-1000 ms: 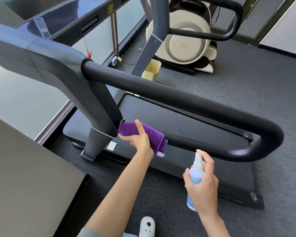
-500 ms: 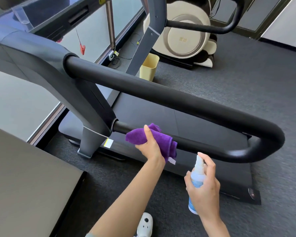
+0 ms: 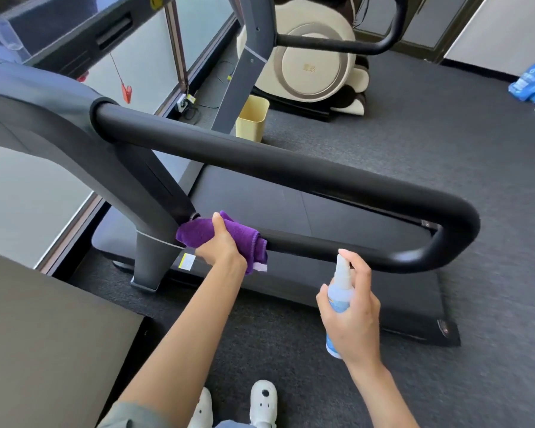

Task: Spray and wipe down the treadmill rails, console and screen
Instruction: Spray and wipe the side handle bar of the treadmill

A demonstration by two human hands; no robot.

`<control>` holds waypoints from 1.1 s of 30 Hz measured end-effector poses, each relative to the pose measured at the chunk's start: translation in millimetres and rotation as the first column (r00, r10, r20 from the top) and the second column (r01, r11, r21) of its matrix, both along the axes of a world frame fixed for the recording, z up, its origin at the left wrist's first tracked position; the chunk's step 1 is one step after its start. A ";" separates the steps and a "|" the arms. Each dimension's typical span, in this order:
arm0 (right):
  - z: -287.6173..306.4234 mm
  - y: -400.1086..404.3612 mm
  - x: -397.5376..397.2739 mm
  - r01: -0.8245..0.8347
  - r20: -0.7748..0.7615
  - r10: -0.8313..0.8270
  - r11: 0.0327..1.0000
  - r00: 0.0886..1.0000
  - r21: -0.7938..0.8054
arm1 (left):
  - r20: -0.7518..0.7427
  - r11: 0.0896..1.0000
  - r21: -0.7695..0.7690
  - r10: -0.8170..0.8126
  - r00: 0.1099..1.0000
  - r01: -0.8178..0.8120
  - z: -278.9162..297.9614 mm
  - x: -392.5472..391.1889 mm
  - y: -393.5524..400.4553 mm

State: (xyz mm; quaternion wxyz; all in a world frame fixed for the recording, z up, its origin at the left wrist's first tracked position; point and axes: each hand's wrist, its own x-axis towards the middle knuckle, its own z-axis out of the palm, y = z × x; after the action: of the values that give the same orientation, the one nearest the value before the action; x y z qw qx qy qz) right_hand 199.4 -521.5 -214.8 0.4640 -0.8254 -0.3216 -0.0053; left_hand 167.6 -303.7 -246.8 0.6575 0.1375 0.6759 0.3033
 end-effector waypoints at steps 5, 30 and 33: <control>0.7 -5.9 -0.9 0.064 0.028 -0.063 0.998 0.998 -0.025 | 0.073 1.000 -0.006 0.011 0.997 -0.010 1.5 16.0 -25.9; 0.0 -105.9 90.5 -0.190 0.104 0.182 0.979 0.978 0.074 | 0.318 0.969 0.178 -0.223 0.922 0.173 13.8 118.2 -214.8; 1.0 -144.7 125.2 -0.277 0.116 0.273 0.961 0.955 0.021 | 0.270 0.982 0.168 -0.129 0.954 0.085 15.2 118.5 -213.3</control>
State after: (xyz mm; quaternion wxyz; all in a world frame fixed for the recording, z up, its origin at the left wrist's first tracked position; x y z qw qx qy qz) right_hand 324.6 -666.2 -213.8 0.4564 -0.7625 -0.4586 0.0069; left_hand 286.1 -517.0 -231.6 0.7492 0.1806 0.5421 0.3349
